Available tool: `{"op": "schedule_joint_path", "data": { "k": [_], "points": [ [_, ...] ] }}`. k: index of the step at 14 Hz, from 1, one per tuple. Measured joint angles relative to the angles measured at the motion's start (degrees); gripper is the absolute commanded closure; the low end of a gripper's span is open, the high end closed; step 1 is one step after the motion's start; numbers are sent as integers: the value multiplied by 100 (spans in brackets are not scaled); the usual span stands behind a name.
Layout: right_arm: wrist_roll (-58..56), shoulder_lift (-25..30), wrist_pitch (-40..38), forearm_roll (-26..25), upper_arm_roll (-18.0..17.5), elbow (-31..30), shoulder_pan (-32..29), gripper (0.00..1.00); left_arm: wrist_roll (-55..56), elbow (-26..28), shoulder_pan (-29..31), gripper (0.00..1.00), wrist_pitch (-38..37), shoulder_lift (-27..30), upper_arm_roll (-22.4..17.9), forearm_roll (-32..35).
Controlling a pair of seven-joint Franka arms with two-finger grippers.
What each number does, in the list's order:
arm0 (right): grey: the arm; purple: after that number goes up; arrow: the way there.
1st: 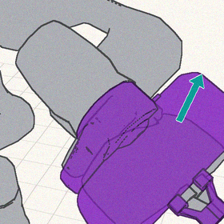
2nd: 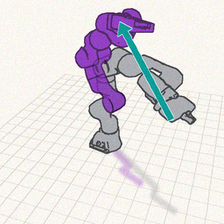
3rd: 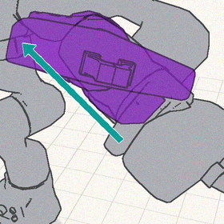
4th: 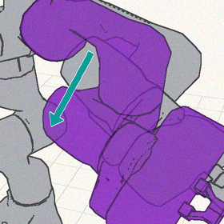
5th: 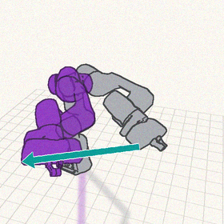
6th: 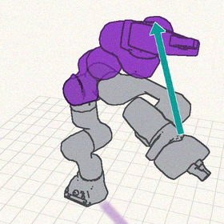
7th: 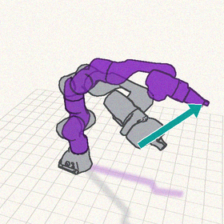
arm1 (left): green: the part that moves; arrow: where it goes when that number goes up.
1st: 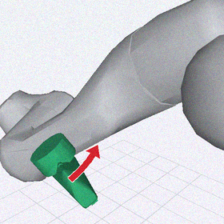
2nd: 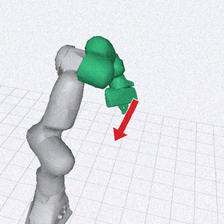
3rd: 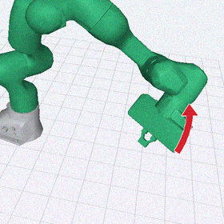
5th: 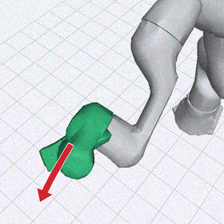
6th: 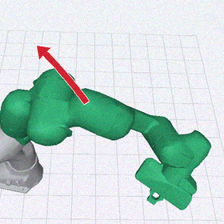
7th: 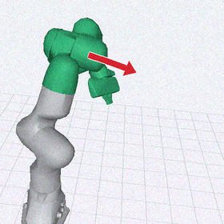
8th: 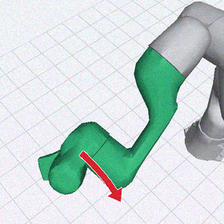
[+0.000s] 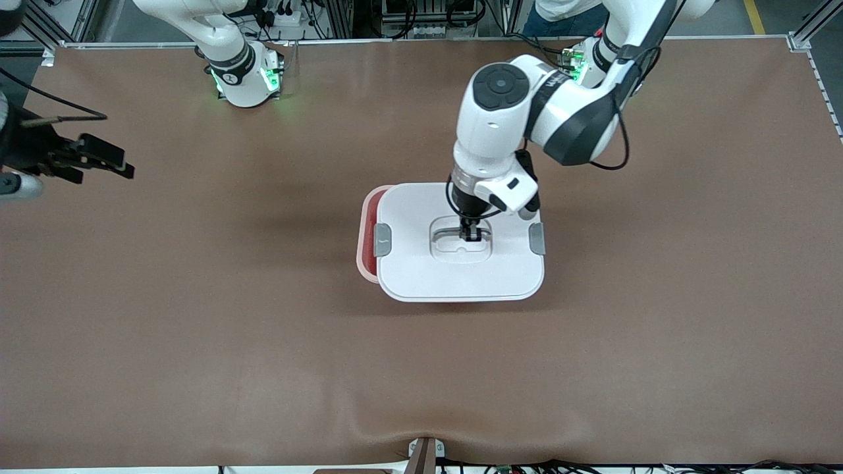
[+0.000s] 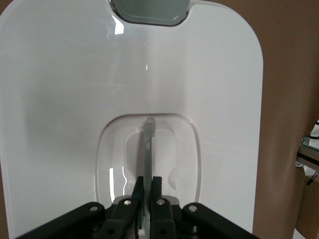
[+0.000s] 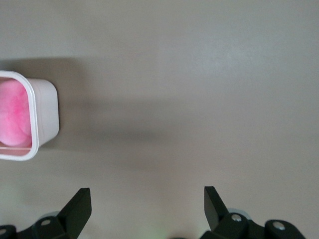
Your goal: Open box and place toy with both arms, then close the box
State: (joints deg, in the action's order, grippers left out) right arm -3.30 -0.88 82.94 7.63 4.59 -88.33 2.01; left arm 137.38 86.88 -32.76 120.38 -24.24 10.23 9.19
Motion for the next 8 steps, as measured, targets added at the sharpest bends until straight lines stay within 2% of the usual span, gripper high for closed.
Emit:
{"op": "schedule_joint_path", "data": {
  "k": [4, 8],
  "points": [
    [-255, 206, -328, -74, -9, 77, -244, 0, 495, 1, -308, 100, 189, -193, 0, 254],
    [-462, 244, -423, -199, -17, 76, -329, 0, 706, 3, -364, 100, 383, -221, -1, 295]
  ]
}}
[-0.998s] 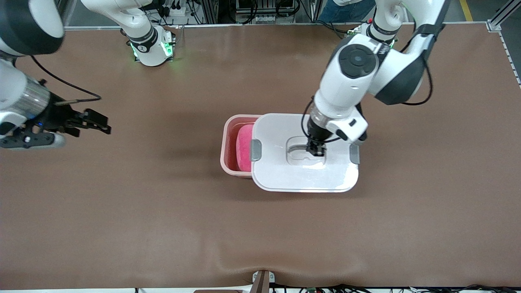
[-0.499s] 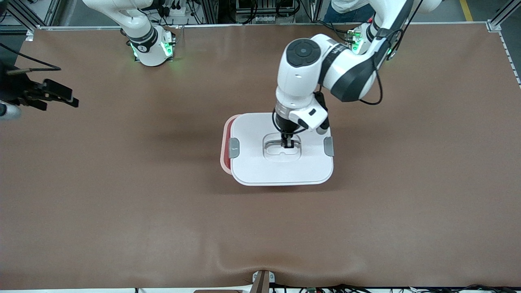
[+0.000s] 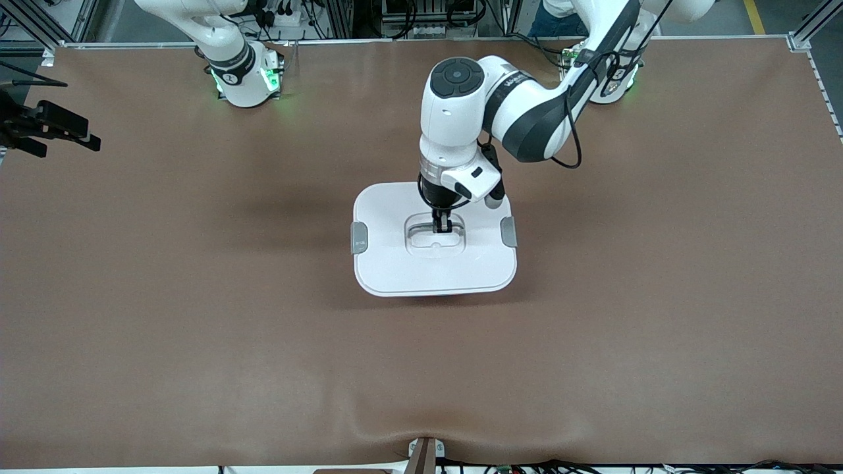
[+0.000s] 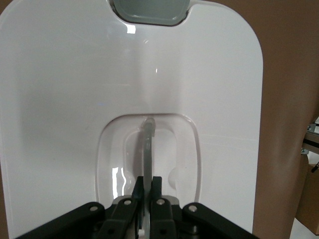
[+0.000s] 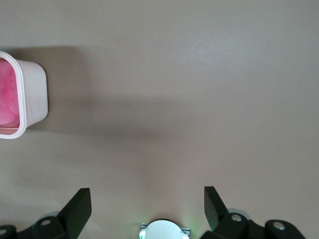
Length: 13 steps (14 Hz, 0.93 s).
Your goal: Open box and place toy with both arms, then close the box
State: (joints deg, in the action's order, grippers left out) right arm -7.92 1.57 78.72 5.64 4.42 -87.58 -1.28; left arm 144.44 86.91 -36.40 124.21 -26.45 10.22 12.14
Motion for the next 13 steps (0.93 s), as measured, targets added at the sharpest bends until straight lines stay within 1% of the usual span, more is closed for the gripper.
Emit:
{"op": "schedule_joint_path", "data": {
  "k": [2, 6, 13],
  "points": [
    [-66, 0, 0, -1, 3, 0, -102, 0, 27, 16, -58, 100, 0, -53, 0, 69],
    [-51, 0, -6, -1, -18, 0, -111, 0, 248, 39, -249, 100, 4, -203, 0, 269],
    [84, 0, 2, -16, -90, 0, -55, 0, 321, 261, -337, 100, 31, -219, -1, 480]
  ]
}}
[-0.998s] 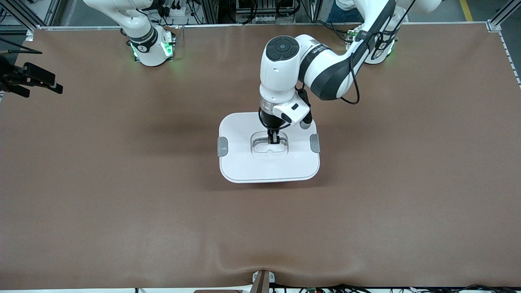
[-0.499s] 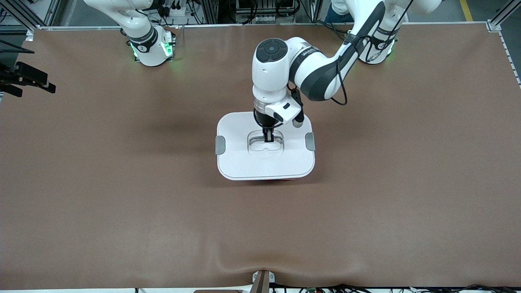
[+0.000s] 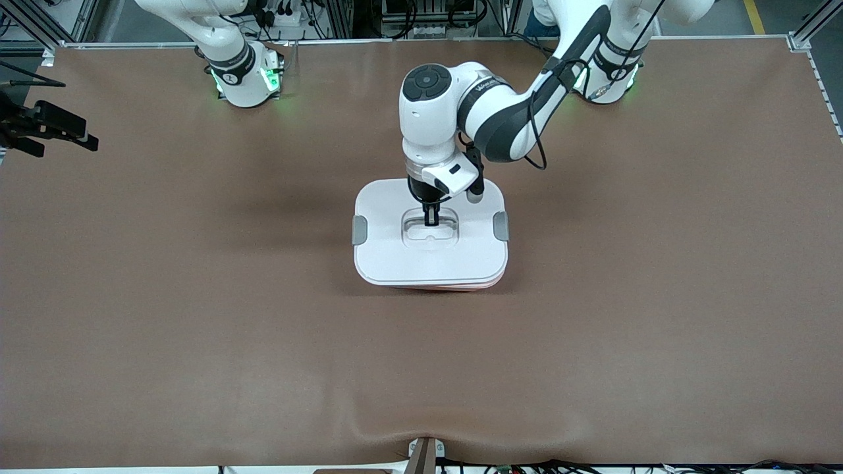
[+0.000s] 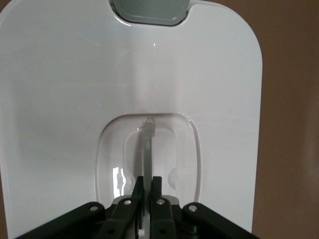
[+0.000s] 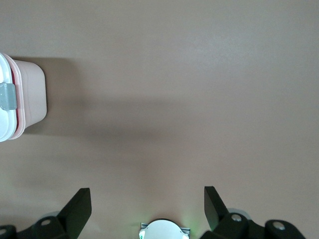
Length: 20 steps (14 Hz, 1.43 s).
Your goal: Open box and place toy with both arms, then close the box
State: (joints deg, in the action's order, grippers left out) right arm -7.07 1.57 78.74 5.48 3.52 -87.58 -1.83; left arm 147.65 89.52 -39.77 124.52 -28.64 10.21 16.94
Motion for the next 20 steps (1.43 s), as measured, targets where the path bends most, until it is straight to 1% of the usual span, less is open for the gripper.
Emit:
{"op": "schedule_joint_path", "data": {
  "k": [6, 15, 20],
  "points": [
    [-1, 1, 142, -184, 0, 160, 0, 0, 1, 168, -3, 100, 203, 0, -3, 37],
    [-1, 1, 168, -202, 24, 188, -11, 0, 29, 258, -7, 100, 251, 2, -3, 158],
    [-1, 1, 167, -212, 45, 188, -15, 0, 30, 260, -7, 100, 427, 3, -3, 159]
  ]
}}
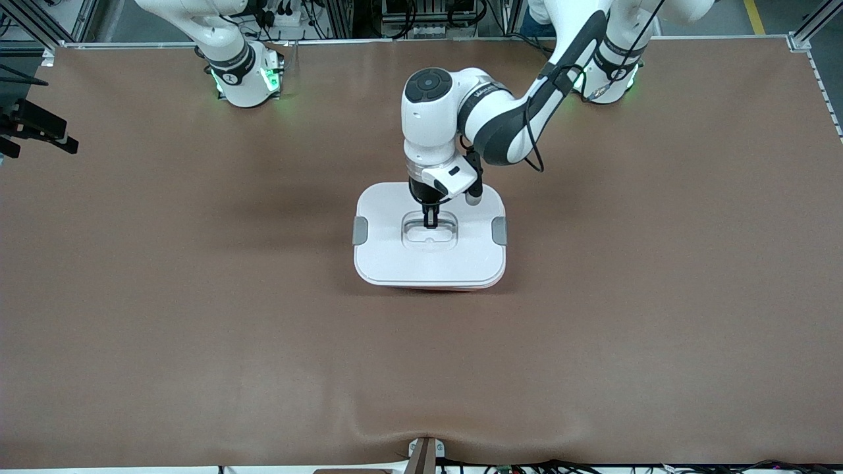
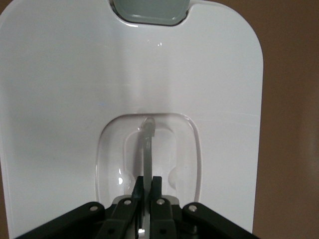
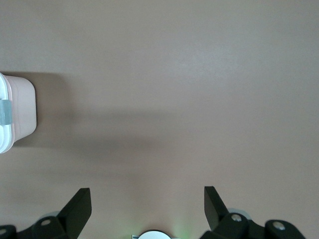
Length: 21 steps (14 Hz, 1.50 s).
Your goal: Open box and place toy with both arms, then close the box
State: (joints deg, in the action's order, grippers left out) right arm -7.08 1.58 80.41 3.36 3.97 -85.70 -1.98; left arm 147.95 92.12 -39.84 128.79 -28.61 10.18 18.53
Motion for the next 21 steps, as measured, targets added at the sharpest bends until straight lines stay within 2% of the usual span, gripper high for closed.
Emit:
{"op": "schedule_joint_path", "data": {
  "k": [21],
  "points": [
    [36, 0, 4, -11, 41, 53, -18, 0, 1, 156, -8, 100, 150, 1, 3, 172]
  ]
}}
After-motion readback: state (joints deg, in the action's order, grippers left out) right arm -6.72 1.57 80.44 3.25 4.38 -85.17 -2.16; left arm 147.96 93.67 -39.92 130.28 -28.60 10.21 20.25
